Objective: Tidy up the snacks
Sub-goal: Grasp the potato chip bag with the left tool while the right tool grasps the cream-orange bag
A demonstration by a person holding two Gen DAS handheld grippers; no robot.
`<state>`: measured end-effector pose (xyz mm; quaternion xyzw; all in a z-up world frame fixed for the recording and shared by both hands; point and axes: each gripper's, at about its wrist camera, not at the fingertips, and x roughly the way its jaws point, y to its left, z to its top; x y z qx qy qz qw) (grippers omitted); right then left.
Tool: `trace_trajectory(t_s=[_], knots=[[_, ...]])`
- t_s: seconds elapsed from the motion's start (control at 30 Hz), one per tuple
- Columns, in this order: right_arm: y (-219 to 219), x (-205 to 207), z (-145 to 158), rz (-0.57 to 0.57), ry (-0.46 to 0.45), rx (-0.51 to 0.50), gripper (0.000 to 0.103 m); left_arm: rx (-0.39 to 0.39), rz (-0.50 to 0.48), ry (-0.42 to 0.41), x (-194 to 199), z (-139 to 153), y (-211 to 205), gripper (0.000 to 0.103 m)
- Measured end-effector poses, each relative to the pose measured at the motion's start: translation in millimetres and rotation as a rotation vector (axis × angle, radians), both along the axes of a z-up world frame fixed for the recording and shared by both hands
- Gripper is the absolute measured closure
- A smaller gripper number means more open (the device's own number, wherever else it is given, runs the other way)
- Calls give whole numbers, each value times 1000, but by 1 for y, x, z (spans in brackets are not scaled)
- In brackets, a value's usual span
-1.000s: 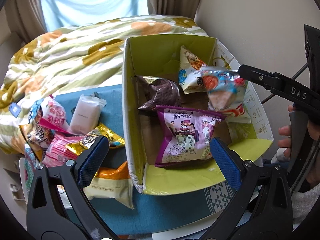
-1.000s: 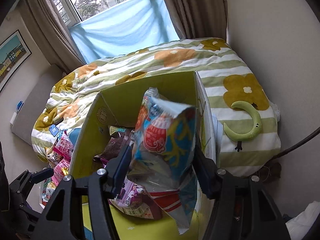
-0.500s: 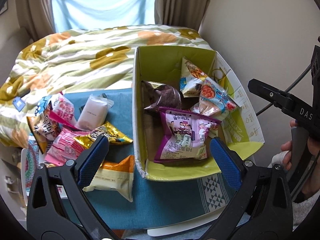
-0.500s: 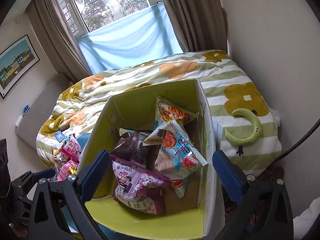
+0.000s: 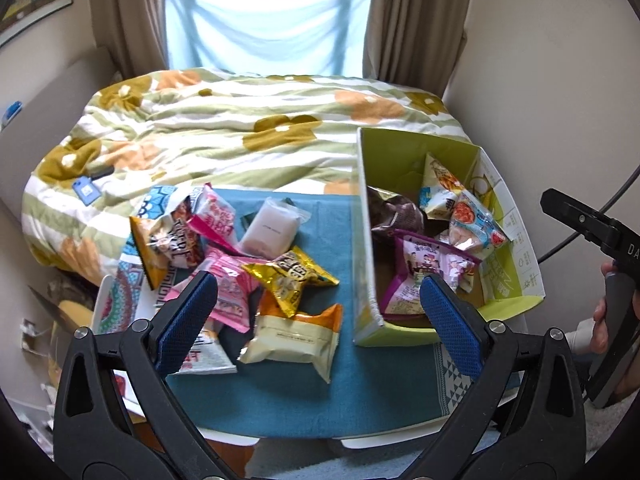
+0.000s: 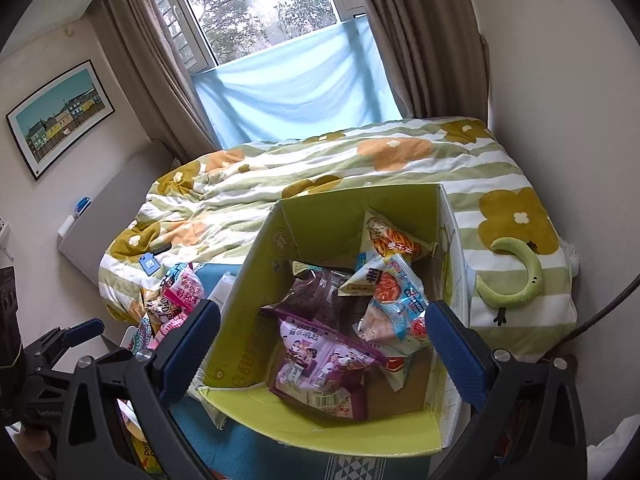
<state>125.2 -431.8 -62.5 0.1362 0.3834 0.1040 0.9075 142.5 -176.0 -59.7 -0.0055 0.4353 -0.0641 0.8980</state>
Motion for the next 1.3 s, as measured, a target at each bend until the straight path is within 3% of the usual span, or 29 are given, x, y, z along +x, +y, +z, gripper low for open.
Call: trace_trajectory(t_s=[0.23,0.57,0.77,0.9,1.03,1.3], knots=[[41,-10,14,11,-18,-11,1,-5,51,17,1,-3,68,2],[121,-25,2,-66,31,29,1,-27,-12,144,20,-44,139,2],[161,-36,-18,-128,94,52,1,-25,-77,239,36,-87,151,2],[182,-39,-37,-183,139,50,1,-30,-63,219,43,-110,161,2],[201,-43,-62,-237,184,43,1,-47,-78,258,51,-134,164,2],[221,-41,-109,-284,263,50,1,20,-78,318,59,-171,154,2]])
